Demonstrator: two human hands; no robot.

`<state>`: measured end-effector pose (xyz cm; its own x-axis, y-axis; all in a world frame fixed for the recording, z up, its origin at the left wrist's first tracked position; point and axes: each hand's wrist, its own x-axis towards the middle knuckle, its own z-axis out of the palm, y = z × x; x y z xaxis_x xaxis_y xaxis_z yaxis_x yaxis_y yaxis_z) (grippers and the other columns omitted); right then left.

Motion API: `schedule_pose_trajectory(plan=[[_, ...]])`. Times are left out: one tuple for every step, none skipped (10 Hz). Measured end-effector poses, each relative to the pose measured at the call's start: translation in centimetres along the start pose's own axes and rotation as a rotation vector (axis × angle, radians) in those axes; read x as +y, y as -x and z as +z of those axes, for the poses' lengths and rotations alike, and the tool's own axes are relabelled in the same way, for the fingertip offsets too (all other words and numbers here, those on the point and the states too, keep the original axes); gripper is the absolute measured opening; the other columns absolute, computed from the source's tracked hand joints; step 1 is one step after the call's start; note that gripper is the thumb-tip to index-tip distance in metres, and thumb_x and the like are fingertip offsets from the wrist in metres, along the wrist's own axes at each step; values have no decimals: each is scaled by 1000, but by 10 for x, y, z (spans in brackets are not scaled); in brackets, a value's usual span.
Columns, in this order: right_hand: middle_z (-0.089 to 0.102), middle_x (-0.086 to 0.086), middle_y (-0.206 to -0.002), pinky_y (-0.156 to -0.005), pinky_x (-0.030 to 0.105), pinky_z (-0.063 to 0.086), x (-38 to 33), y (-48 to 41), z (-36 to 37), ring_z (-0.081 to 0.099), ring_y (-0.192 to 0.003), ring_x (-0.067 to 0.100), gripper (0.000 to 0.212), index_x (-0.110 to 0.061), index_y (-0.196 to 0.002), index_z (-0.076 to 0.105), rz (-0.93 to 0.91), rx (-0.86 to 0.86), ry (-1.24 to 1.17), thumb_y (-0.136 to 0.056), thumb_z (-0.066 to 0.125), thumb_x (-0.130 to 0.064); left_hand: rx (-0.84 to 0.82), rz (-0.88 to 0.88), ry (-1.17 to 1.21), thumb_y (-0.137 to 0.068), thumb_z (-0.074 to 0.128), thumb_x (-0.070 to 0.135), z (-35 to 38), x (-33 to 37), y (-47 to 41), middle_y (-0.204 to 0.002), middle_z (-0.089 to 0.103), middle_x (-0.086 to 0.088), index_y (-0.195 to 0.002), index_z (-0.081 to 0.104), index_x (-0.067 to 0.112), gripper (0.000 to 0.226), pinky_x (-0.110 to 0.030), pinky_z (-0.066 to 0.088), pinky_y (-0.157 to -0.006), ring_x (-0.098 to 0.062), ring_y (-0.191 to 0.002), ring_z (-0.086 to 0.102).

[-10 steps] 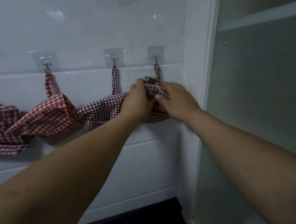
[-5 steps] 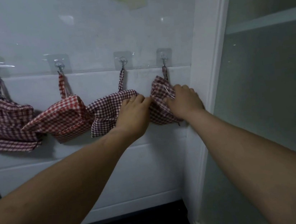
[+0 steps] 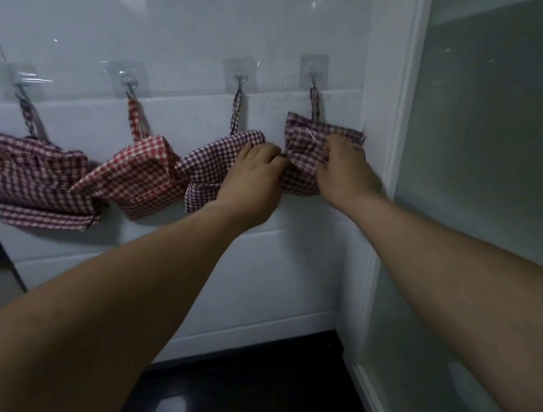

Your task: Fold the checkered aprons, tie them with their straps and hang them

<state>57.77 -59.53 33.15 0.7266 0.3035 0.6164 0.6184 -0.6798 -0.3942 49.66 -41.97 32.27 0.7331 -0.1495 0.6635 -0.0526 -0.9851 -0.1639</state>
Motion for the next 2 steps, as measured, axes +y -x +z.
schedule_pose_trajectory(plan=[[62, 12, -112, -80, 45, 52, -4, 7, -2, 61, -98, 36, 9, -16, -103, 51, -13, 0, -54, -95, 50, -21, 38, -8, 27, -93, 60, 15, -5, 7, 9, -134, 61, -11, -132, 68, 13, 40, -46, 40, -112, -33, -125, 54], [65, 11, -110, -79, 44, 52, -3, 10, -2, 63, -97, 35, 10, -16, -105, 55, -24, -3, -87, -97, 53, -21, 47, -37, 1, -92, 59, 14, -10, 19, 18, -118, 60, -10, -120, 68, 12, 29, -44, 45, -90, -32, -108, 54]])
